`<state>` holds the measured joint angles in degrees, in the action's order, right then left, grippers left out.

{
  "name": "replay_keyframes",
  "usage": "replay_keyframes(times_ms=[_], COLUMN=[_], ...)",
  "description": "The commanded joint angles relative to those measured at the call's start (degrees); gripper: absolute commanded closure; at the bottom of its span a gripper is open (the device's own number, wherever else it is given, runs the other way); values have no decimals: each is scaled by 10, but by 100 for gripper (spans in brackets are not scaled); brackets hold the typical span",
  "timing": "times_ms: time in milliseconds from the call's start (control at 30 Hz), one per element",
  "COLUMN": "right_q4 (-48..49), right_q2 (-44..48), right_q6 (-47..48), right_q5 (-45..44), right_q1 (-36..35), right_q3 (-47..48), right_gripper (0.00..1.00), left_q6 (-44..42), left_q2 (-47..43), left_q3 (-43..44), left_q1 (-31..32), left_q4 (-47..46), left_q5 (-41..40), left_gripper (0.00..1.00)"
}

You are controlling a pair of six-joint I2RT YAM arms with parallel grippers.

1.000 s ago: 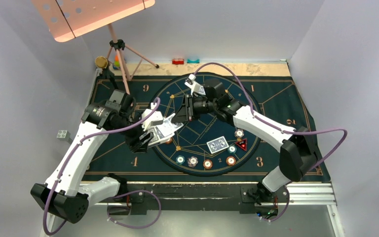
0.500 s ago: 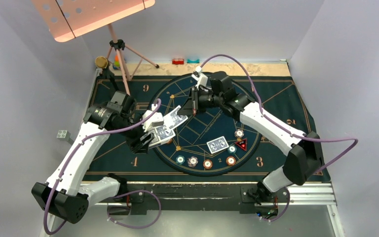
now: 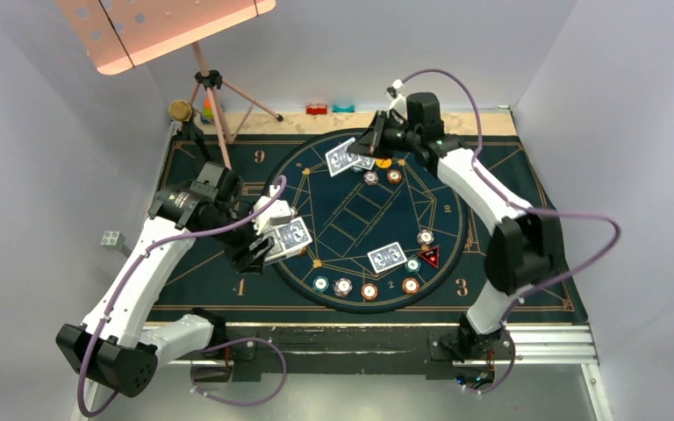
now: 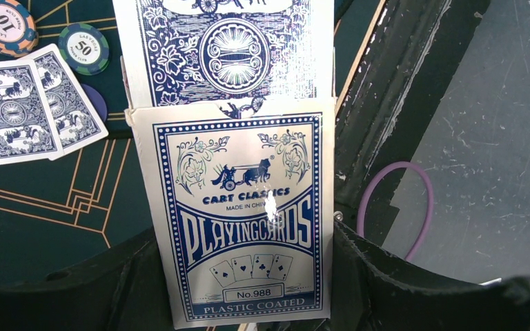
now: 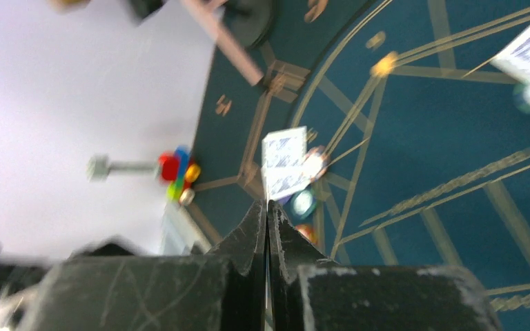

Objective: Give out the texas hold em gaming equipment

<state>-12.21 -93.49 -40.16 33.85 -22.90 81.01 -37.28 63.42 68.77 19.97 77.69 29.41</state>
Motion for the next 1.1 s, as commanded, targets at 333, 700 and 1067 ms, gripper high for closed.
replay_keyframes(times_ms=[333, 700, 1067], right_q4=[8, -40, -69], right_q2=[-344, -370, -211], right_q6=[-5, -4, 18], right_q5=[-201, -234, -268], right_q1=[60, 60, 60], right_q3=[263, 281, 208], right_gripper=[100, 46, 26], left_q6=[-8, -10, -8], left_q2=[-13, -18, -30], left_q3=[14, 4, -4], left_q1=[2, 2, 2], left_q4=[14, 13, 13], left_q5=[40, 38, 30], left_gripper=[100, 100, 100])
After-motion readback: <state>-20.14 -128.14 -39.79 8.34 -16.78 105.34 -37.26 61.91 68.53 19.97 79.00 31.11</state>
